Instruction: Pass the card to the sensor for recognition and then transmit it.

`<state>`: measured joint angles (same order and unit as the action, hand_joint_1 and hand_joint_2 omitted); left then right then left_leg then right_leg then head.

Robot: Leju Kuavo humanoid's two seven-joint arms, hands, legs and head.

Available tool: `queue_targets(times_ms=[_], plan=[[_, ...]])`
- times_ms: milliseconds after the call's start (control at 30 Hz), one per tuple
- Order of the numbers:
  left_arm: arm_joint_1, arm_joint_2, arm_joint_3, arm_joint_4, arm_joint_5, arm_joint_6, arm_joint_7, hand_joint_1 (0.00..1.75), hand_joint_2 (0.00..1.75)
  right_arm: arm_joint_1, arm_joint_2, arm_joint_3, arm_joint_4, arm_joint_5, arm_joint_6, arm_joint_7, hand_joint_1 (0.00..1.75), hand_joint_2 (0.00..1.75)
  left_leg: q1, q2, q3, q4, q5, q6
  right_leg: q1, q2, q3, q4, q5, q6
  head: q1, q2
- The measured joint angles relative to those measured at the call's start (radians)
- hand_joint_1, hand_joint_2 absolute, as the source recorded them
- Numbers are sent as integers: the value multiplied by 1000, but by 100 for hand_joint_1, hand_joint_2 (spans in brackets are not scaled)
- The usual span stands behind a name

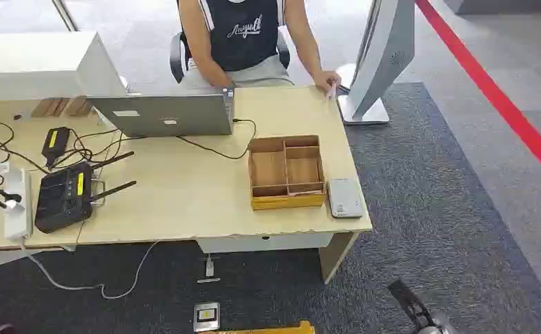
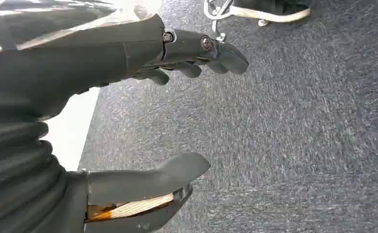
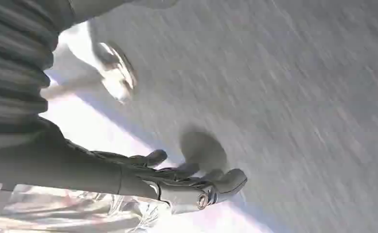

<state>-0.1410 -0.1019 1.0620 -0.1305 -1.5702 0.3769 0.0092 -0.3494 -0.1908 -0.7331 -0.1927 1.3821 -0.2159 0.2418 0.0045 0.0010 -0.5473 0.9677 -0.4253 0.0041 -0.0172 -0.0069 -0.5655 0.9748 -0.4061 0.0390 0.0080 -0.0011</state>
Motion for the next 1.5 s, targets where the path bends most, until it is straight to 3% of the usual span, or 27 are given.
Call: queue_targets(times_ms=[267, 500, 700, 967, 1100, 1300, 1400, 1500], plan=[[2, -6, -3, 0, 0, 0, 33, 0, 175, -164, -46, 123, -36, 54, 52, 42, 0, 175, 0, -1, -1, 0, 2, 0, 0, -1, 0, 1, 2, 0, 0, 0], [2, -10, -3, 0, 1, 0, 48, 0, 175, -292, -44, 245, -47, 84, 90, 92, 0, 175, 1, -1, -2, 0, 3, -1, 1, -1, -1, 1, 2, 0, 0, 0], [2, -11, -3, 0, 0, 0, 50, 0, 175, -329, -41, 309, -55, 89, 80, 102, 0, 175, 1, -3, -4, 0, 3, -1, 0, -2, -1, 2, 2, 0, 0, 0], [2, -11, -3, 0, 0, 18, 72, 0, 175, -459, -21, 412, -76, 117, 39, 149, 0, 175, 1, -4, -3, 0, 4, -1, 1, -3, -1, 2, 2, -1, 1, 0], [3, -11, -1, 0, 9, -9, 82, 0, 175, -496, -4, 467, -95, 107, -32, 125, 0, 175, 1, -4, -4, 0, 4, -1, 1, -3, -2, 3, 3, -1, 0, 0], [1, -11, 1, 0, 7, 1, 89, 0, 175, -609, 30, 559, -129, 34, -126, 74, 0, 175, 1, -4, -4, 0, 4, -2, 1, -2, -3, 3, 3, -1, 1, 0], [2, -11, 1, 0, 2, 10, 101, 0, 175, -653, 47, 602, -161, -56, -186, 9, 0, 175, 1, -4, -5, 0, 5, -2, 1, -3, -3, 3, 3, -1, 1, 0], [1, -11, 1, 0, 1, 14, 109, 0, 175, -695, 72, 651, -198, -146, -198, -61, 0, 175, 1, -4, -5, 0, 5, -2, 1, -3, -3, 3, 3, -1, 1, 0]])
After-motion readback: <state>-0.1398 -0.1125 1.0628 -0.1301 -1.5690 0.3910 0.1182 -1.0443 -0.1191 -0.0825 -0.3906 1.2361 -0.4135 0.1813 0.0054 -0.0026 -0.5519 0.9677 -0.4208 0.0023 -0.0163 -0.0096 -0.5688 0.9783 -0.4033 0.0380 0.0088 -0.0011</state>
